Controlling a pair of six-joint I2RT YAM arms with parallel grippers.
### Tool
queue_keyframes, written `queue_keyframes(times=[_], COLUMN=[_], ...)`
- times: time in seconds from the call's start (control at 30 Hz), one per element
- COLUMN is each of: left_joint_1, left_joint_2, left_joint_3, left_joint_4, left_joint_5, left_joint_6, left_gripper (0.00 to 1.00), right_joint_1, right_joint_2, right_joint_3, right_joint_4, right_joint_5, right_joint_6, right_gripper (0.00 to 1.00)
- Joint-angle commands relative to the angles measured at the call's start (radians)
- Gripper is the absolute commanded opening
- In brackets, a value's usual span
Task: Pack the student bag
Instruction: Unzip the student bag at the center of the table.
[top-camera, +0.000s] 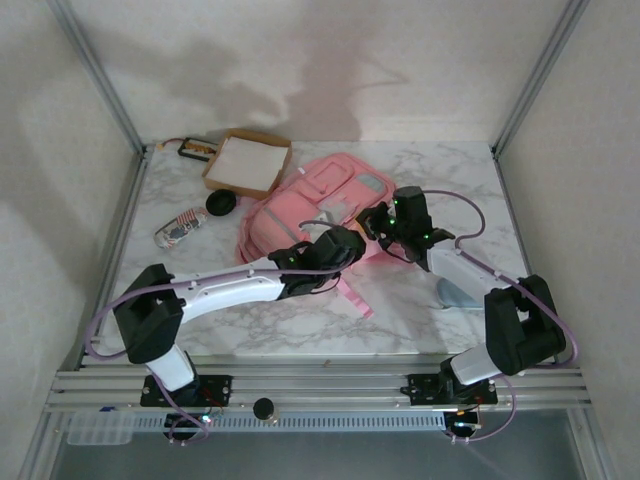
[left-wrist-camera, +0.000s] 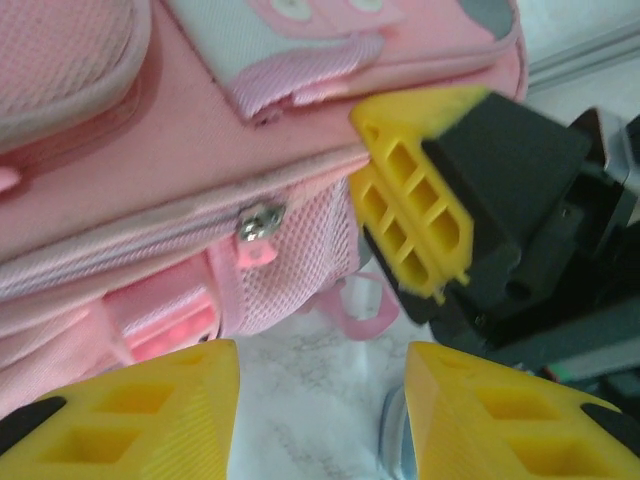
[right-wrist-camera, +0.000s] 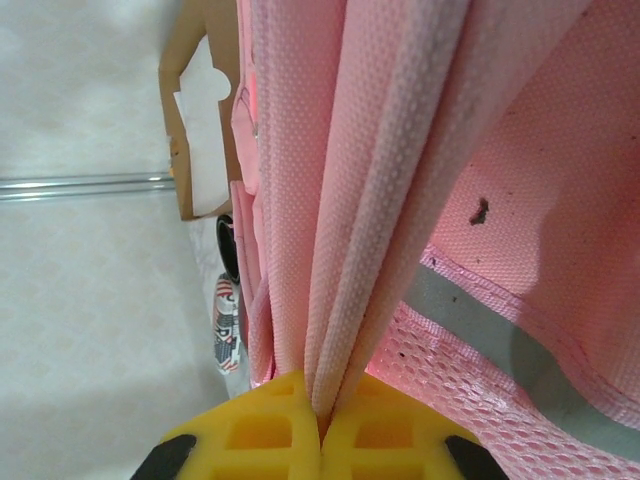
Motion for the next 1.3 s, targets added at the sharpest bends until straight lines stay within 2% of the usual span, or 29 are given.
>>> queue_keyframes(times=[0.0,0.13,0.23,0.37,0.57,0.73,0.8,1.07,1.13,1.27], left_joint_1=[0.021,0.035,0.031,0.04,0.057,0.078,0.08,0.092,0.092,0.1], left_joint_2=[0.043,0.082,0.09,0.124,0.17,0.213,0.212,0.159,0.144,0.151], left_joint_3=[-0.002,0.017,0.023,0.017,0.102,0.168,0.187,0.145,0.119,0.12], left_joint_4=[0.063,0.029,-0.023,0.034,0.053,0.069,0.046,0.009,0.028,-0.004], left_joint_5=[-0.014,0.005,-0.028,-0.015,-0.084,-0.068,-0.086,-0.125,-0.113,-0.127], left_joint_6=[-0.016,-0.012,-0.024,-0.005,0.091,0.133,0.145,0.147,0.133,0.07], left_gripper=[0.47,0.47,0.48,0.49,0.48,0.42,0.35,0.24,0.24,0.33], right_joint_1=[0.004,0.003,0.005,0.006,0.01,0.008,0.005,-0.001,-0.002,-0.003], right_joint_2=[-0.06,-0.058,-0.066,-0.074,-0.101,-0.097,-0.097,-0.088,-0.085,-0.085], right_joint_3=[0.001,0.004,-0.005,-0.01,-0.03,-0.048,-0.056,-0.047,-0.046,-0.049], right_joint_4=[0.121,0.117,0.132,0.141,0.128,0.138,0.139,0.15,0.148,0.158], right_joint_5=[-0.054,-0.06,-0.055,-0.044,-0.022,-0.013,-0.01,-0.011,-0.013,-0.013], right_joint_6=[0.029,0.043,0.06,0.077,0.076,0.082,0.088,0.087,0.087,0.094], right_gripper=[0.0,0.0,0.0,0.0,0.0,0.0,0.0,0.0,0.0,0.0])
